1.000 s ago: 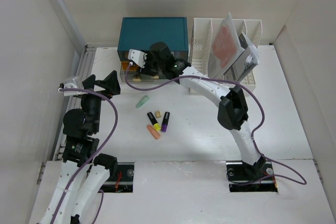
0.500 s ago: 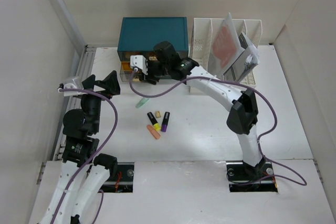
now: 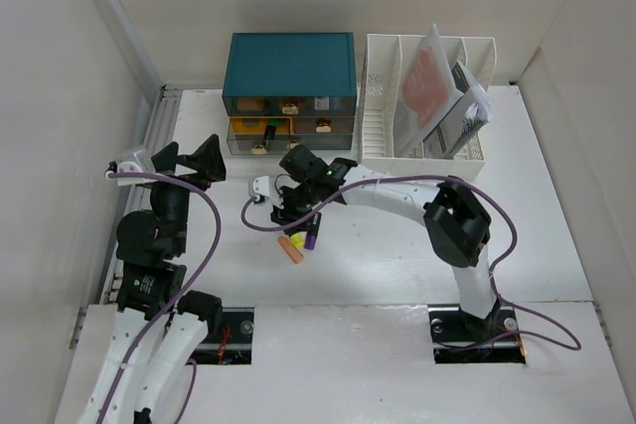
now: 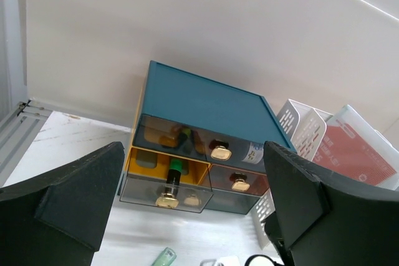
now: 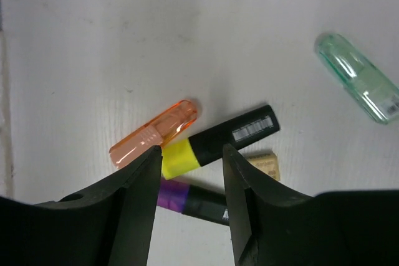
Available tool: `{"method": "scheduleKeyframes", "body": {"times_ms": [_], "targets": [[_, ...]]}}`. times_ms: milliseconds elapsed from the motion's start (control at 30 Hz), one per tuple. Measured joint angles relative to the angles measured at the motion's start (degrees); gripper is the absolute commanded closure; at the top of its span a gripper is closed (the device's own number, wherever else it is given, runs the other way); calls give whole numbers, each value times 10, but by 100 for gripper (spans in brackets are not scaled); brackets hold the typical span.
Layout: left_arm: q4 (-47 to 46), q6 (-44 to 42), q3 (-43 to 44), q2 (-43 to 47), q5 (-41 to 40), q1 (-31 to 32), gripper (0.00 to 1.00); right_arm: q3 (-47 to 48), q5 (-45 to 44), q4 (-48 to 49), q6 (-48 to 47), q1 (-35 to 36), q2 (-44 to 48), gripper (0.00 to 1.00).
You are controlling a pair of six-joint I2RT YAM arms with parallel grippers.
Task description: Organize the desk
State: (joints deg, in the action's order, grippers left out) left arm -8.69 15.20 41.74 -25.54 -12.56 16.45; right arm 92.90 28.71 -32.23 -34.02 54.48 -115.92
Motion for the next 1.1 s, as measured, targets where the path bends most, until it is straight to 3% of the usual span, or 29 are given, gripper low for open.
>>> {"method": "scheduleKeyframes", "body": {"times_ms": [167,600,867,1100], "targets": [[0,0,0,2,0,0,7,-2,-74,61,92,3,-2,46],[0,0,0,3,0,0,7,-42,-254,134,296,45,-52,47],[0,0,0,3,0,0,7,-48,-349,144,361,60,-52,51],[0,0,0,3,-4,0,7,-48,-377,145,379,60,-52,51]]}}
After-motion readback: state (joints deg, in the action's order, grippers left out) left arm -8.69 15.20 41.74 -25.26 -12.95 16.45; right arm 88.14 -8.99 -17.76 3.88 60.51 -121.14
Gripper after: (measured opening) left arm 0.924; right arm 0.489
